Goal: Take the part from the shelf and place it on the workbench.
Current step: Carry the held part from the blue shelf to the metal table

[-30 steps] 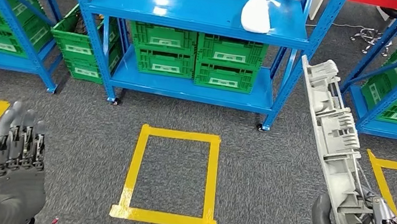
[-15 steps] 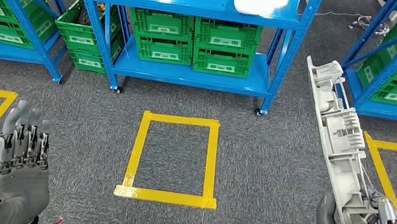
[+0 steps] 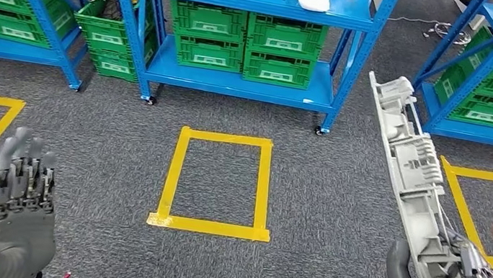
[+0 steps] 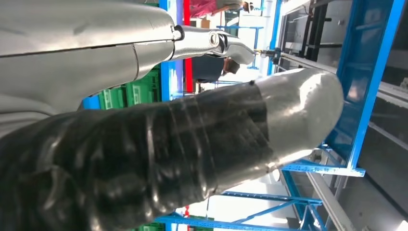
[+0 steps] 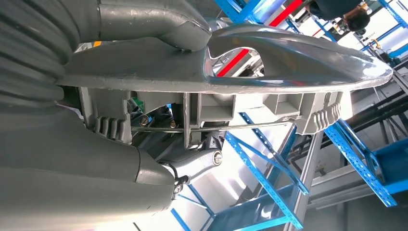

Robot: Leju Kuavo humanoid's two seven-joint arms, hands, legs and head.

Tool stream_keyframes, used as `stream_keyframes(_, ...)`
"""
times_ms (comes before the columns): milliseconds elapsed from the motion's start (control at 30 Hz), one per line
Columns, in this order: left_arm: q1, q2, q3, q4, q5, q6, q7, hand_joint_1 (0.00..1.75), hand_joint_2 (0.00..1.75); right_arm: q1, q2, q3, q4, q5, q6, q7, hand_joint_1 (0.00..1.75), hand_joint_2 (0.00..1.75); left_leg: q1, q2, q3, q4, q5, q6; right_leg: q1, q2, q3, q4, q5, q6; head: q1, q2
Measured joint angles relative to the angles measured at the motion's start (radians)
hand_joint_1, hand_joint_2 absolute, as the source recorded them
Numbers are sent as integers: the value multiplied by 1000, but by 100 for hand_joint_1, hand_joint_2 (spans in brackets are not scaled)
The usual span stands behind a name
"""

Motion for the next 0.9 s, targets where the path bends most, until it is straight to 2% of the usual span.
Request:
stream_keyframes(33,0,0,0,0,0,0,1,0,0,0,0,0,0,-1,0,0,175,175,-3,1,-9,4,5,1,0,0,-10,52,-26,1,4,0)
stream_keyframes(67,0,-1,-1,0,0,0,1,0,0,1,-1,0,0,-1,0,0,175,175,-5,1,-19,10,9,2,0,0,-4,75,-35,1,7,0)
stream_keyframes(100,0,-1,-2,0,0,1,2,0,0,1,-1,0,0,-2,0,0,175,175,-6,1,-28,17,11,1,1,0,18,59,-27,-1,9,0)
stream_keyframes(200,0,-3,-2,0,0,2,3,0,0,1,-2,0,0,-6,0,0,175,175,-11,1,-45,42,14,-2,7,0,139,-119,20,-18,15,0)
stream_keyframes(233,-1,-3,-2,0,-1,2,3,0,0,2,-2,0,-1,-7,0,0,175,175,-12,2,-53,49,16,-6,10,0,162,-161,25,-24,16,0)
stream_keyframes(267,-1,-3,-3,0,-1,2,4,0,0,2,-3,0,-2,-7,0,-1,175,175,-13,3,-63,56,19,-10,12,0,169,-181,25,-28,16,0)
stream_keyframes(367,-1,-3,-4,0,-2,4,7,0,0,5,-4,-1,-3,-8,0,-2,175,175,-11,4,-78,65,23,-16,14,0,164,-191,33,-28,14,0)
stream_keyframes(433,-1,-3,-4,0,-3,4,9,0,0,5,-4,-2,-3,-9,0,-2,175,175,-12,4,-80,56,27,-9,12,-1,167,-201,39,-22,11,0)
stream_keyframes(500,-2,-3,-5,-2,-3,4,9,0,0,5,-5,-4,-6,-10,0,-3,175,175,-5,4,-58,10,50,2,12,-1,169,-210,41,-16,4,0)
stream_keyframes(567,-3,-4,-5,-3,-3,4,9,0,0,7,-6,-6,-8,-10,0,-3,175,175,6,5,-30,-38,77,4,10,3,145,-163,11,-8,1,0)
stream_keyframes(633,-3,-4,-6,-2,-3,4,10,0,0,7,-7,-8,-8,-10,0,-3,175,175,12,5,-29,-48,88,-1,1,4,94,-54,-39,6,7,0)
stream_keyframes(667,-2,-4,-6,-2,-3,4,11,0,0,7,-7,-10,-8,-11,0,-3,175,175,17,5,-34,-46,90,-6,-7,4,73,-10,-52,14,9,0)
stream_keyframes(700,-2,-4,-7,-1,-3,4,12,0,0,8,-7,-11,-8,-11,1,-3,175,175,24,4,-40,-39,89,-14,-15,4,66,4,-49,25,11,0)
stream_keyframes(733,-2,-4,-8,-1,-4,5,12,0,0,8,-7,-11,-8,-12,1,-3,175,175,33,2,-47,-28,87,-24,-24,4,77,-17,-29,37,13,0)
stream_keyframes(767,-2,-4,-8,-1,-4,5,12,0,0,8,-7,-12,-8,-12,1,-3,175,175,42,1,-57,-11,81,-36,-34,3,102,-70,1,50,15,0)
stream_keyframes(800,-2,-4,-8,-1,-4,5,12,0,0,8,-7,-13,-8,-13,1,-3,175,175,50,-1,-69,10,74,-50,-41,6,126,-121,18,64,19,0)
stream_keyframes(833,-2,-4,-8,-1,-4,5,12,0,0,9,-7,-14,-9,-13,1,-3,175,175,55,-3,-83,34,65,-65,-45,12,145,-158,27,67,27,0)
stream_keyframes(867,-2,-4,-9,-1,-5,5,12,0,0,9,-7,-15,-9,-14,1,-4,175,175,56,-6,-96,52,60,-78,-46,17,152,-172,28,59,32,0)
stream_keyframes(900,-2,-4,-10,-1,-6,5,13,0,0,9,-7,-16,-10,-14,1,-4,175,175,55,-8,-106,64,59,-87,-43,22,147,-164,21,46,32,0)
